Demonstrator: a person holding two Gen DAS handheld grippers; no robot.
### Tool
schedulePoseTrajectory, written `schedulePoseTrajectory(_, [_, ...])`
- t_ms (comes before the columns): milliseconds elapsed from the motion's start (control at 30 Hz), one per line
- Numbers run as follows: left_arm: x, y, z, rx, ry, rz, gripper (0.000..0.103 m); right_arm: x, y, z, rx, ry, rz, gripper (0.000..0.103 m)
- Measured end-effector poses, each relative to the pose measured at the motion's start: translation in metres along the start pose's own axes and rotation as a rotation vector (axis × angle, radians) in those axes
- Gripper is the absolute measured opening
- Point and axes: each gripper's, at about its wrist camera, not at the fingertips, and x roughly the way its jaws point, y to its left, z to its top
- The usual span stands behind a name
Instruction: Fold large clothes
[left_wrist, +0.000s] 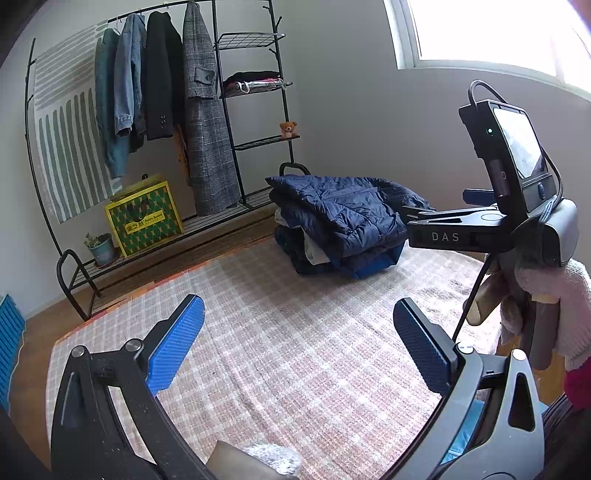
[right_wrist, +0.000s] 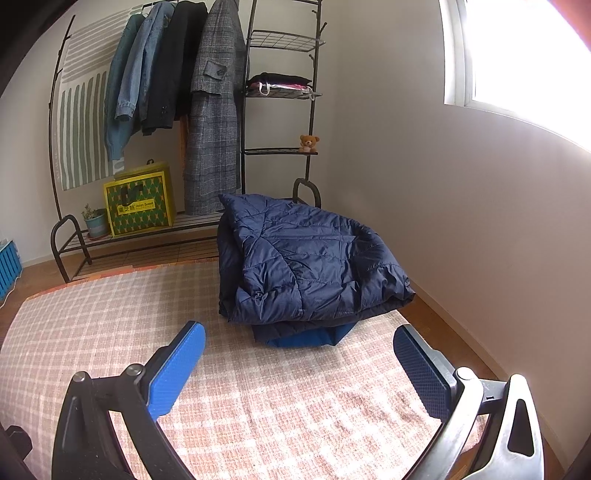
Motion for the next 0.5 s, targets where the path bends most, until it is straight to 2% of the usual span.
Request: schedulePoseTrajectory(500, [-0.0014, 0.0, -0.0005, 0.003, -0.004, 0.003, 0.103, 0.0011, -0.001, -0.0019, -0.001, 0.002, 0.0, 0.103])
